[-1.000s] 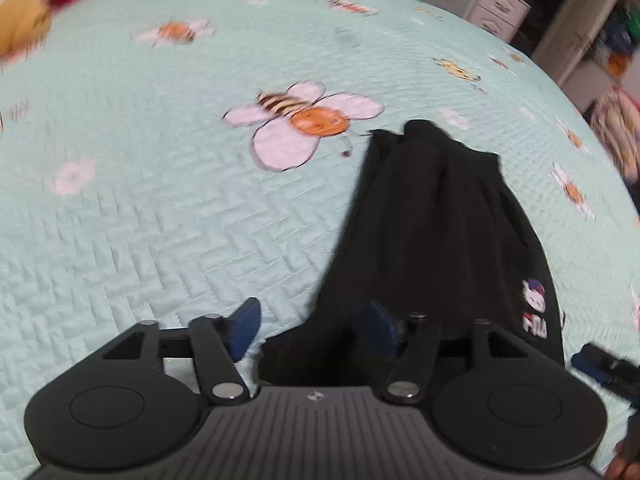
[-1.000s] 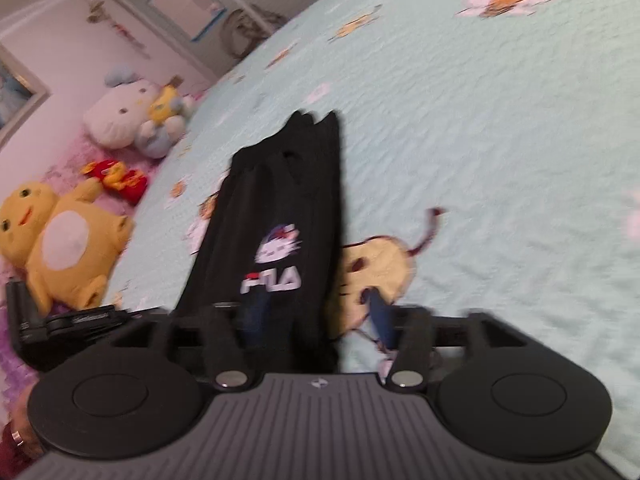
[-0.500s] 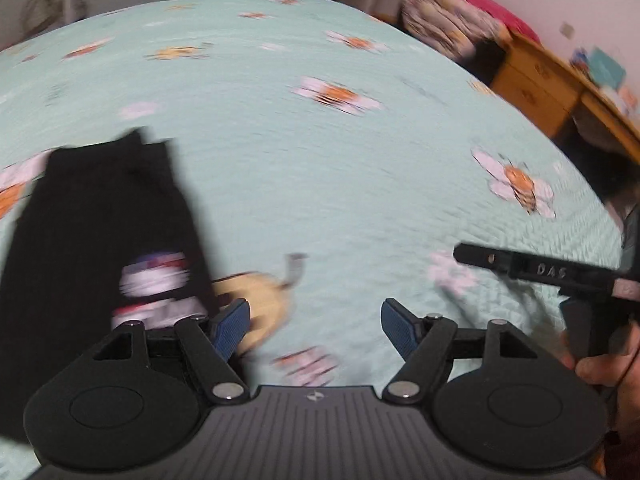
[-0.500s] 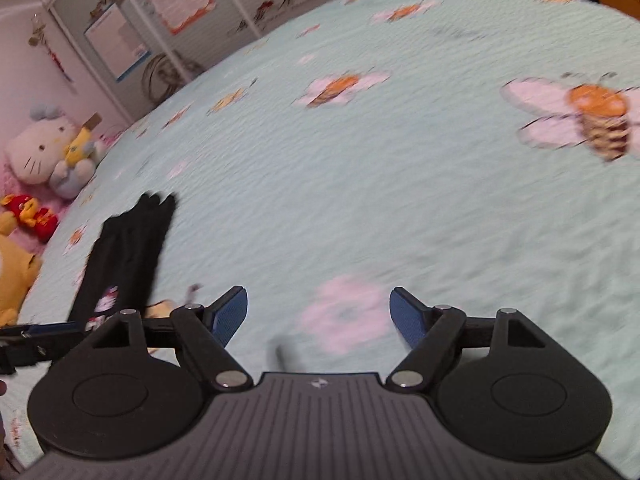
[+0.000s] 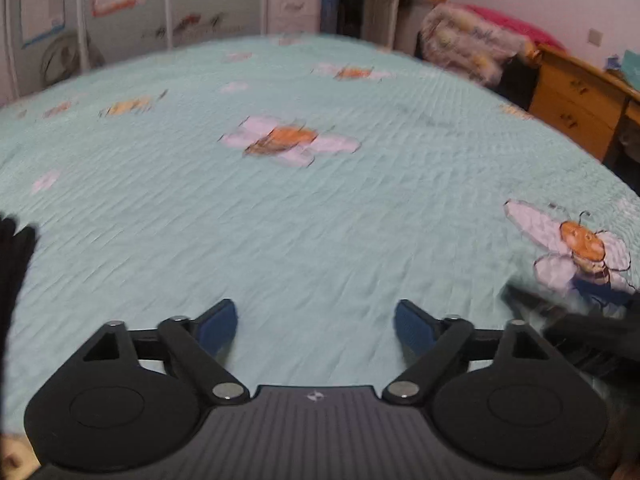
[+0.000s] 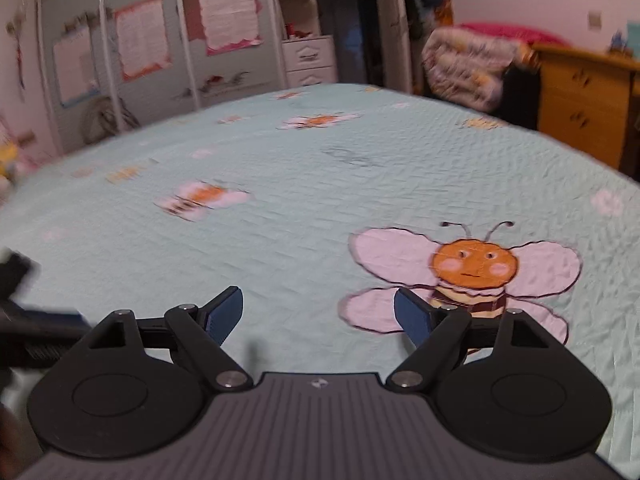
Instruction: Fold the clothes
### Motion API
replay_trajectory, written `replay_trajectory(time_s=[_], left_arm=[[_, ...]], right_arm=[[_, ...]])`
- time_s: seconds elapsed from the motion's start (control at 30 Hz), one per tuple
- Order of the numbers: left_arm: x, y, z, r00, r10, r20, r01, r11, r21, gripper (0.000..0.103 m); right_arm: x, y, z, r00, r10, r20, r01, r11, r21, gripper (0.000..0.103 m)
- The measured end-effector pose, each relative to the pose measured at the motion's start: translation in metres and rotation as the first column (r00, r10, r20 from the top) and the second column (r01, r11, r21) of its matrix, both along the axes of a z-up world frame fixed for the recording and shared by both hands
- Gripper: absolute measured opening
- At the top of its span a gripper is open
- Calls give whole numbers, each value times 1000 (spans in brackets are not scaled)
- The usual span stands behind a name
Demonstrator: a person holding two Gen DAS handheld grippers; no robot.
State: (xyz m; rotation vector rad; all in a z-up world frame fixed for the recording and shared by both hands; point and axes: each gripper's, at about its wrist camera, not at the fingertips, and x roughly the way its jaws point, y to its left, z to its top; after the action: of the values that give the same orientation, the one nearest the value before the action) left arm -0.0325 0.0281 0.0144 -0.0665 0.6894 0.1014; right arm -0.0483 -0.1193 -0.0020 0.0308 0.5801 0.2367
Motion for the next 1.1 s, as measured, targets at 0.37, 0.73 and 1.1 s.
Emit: replay_trajectory(time_s=[0.37,0.73,1.1], left_arm=[[17,-9,-13,999,31,40,-33,999,38,103],[17,-7,-15,998,35,44,-37,999,24,103],[18,-6,-16,998,35,45,-36,999,18,103]], right_arm=[[25,-2,-11,993,-114,-39,112,992,-53,84],[16,1,-8,993,-109,-48,106,992,-62,85],[16,0,-8,993,-108,-45,106,993,-55,85]])
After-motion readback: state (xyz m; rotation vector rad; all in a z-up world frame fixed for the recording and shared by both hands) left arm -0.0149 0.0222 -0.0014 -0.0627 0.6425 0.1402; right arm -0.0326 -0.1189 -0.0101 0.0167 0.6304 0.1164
